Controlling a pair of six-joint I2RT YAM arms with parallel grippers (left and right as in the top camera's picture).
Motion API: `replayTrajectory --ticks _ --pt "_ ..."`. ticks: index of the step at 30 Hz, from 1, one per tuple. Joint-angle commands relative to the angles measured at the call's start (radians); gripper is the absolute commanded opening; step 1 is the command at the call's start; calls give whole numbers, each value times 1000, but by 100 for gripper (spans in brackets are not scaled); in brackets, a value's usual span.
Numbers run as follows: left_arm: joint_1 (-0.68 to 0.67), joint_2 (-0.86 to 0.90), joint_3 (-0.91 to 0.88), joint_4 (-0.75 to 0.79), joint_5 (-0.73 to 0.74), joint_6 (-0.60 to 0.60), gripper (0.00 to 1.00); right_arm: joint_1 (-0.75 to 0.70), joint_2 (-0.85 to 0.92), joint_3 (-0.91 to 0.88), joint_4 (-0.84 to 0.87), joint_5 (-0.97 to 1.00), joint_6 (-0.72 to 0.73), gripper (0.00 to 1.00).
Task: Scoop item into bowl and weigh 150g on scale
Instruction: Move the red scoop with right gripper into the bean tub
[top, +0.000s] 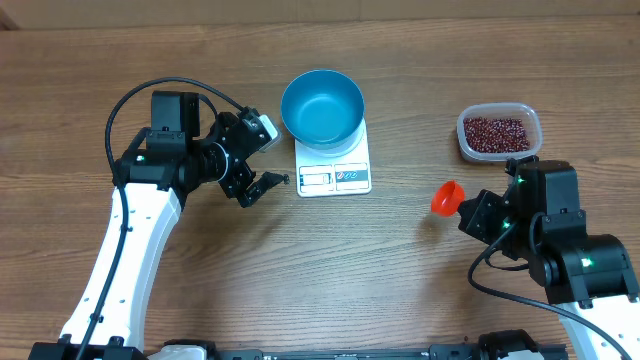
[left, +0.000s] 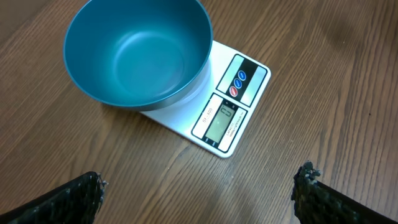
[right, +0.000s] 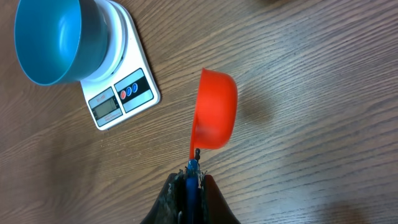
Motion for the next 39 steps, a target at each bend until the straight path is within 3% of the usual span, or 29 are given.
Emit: replayTrajectory --ticks 1,20,26,33,39 --pt "2 -5 -8 3 13 -23 100 -3 -2 24 7 10 -5 4" --pt "2 -5 -8 3 19 -42 100 -3 -2 24 5 9 -6 4" --pt "2 -5 -8 3 19 -42 99 -4 4 53 -4 -24 -85 4" --pt "2 -5 -8 3 19 -42 100 -43 151 335 -128 56 -237 4" --pt "2 -5 -8 3 19 -42 100 -172 345 624 -237 86 -360 4"
